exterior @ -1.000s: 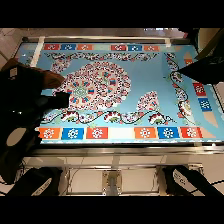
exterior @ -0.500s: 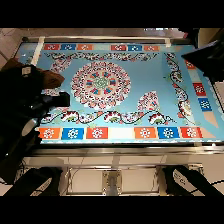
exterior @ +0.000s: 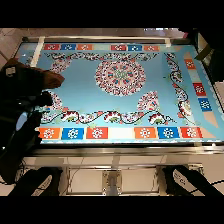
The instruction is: Fold the clothes and pants, and hang the long-sleeved shirts on hangers.
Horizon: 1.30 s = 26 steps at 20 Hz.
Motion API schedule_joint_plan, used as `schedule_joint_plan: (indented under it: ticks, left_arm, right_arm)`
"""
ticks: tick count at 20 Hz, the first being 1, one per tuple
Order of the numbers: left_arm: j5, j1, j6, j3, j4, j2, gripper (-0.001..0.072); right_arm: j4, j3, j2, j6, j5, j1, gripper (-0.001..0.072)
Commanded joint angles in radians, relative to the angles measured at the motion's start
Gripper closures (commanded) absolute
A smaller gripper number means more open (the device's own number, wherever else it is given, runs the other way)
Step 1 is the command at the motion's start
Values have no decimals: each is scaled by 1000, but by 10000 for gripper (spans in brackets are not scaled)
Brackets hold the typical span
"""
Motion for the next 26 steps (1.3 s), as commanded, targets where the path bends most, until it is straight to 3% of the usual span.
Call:
schedule_joint_plan:
  ticks: [1, 5, 8, 10, 11, 13, 14, 15, 18, 20, 24, 26]
  left_arm:
    - [-44, 90, 141, 1, 23, 0, 8]
    - [-23, 316, 163, 21, 150, -1, 8]
    - [48, 659, 163, 51, 141, -14, 10]
    - [70, 893, 196, 99, 35, -63, 10]
    - [70, 1007, 254, 129, -80, -106, 10]
    - [75, 1197, 334, 177, -362, -208, 10]
    - [74, 1272, 389, 195, -520, -266, 7]
    - [77, 1326, 442, 207, -644, -315, 6]
    - [118, 1411, 550, 230, -827, -446, 5]
    - [138, 1411, 553, 231, -853, -528, 4]
    - [143, 1364, 764, 256, -1172, -697, 4]
    - [154, 1340, 769, 265, -1176, -750, 4]
  right_arm:
    - [14, 1, 0, 3, -23, 1, 644]
    - [2, 0, -1, 68, 48, 1, 644]
    - [-37, -5, -10, 120, 224, 1, 644]
    - [-62, -5, -29, 140, 350, 1, 621]
    - [-59, -5, -42, 147, 383, 1, 554]
    - [-35, -4, -68, 157, 388, 1, 257]
    - [-23, -4, -83, 157, 383, 1, 197]
    - [-14, -4, -100, 157, 377, 1, 197]
    - [-11, -4, -151, 166, 356, 1, 187]
    - [6, -4, -190, 214, 316, 9, 169]
    - [3, -4, -256, 247, 212, 110, 168]
    - [-6, -4, -277, 247, 164, 161, 168]
